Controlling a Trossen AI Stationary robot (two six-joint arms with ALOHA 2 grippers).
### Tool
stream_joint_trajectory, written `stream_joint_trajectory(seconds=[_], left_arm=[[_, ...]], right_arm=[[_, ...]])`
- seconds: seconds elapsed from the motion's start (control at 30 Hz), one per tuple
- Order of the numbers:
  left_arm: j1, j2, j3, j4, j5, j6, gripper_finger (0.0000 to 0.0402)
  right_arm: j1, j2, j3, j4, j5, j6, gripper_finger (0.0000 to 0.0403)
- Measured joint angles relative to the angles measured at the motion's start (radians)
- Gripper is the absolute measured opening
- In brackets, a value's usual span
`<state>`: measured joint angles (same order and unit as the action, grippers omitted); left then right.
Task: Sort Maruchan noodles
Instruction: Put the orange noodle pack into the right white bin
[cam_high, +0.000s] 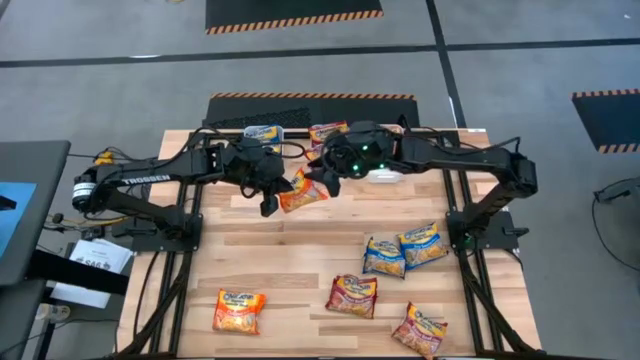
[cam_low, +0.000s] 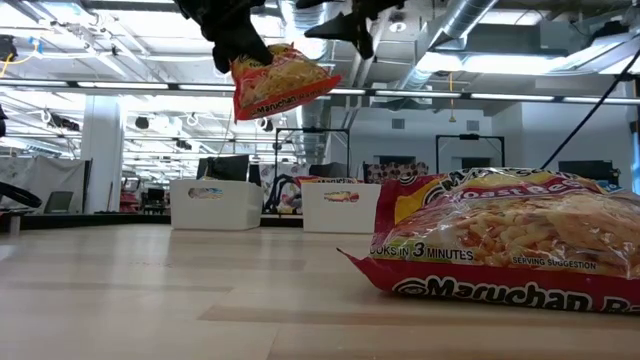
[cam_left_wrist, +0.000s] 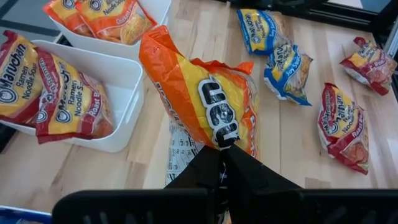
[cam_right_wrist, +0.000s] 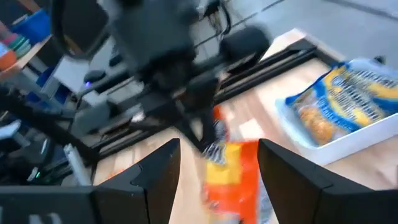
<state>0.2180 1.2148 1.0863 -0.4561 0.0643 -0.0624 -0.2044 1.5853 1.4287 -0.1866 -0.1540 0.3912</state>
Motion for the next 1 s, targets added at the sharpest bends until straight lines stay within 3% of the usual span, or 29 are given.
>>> stream_joint_trajectory(seconds=[0.37,1.0], left_arm=[[0.0,0.0,0.0,0.041,-0.001,0.014,0.0],[-0.001,-0.001,-0.001,0.062,-0.001,0.017,0.0]], right_arm=[[-0.02,0.044,0.001,0.01,-0.056,-0.004,0.024],[-0.066,0.034,-0.002,-0.029,-0.057,0.024,0.024]])
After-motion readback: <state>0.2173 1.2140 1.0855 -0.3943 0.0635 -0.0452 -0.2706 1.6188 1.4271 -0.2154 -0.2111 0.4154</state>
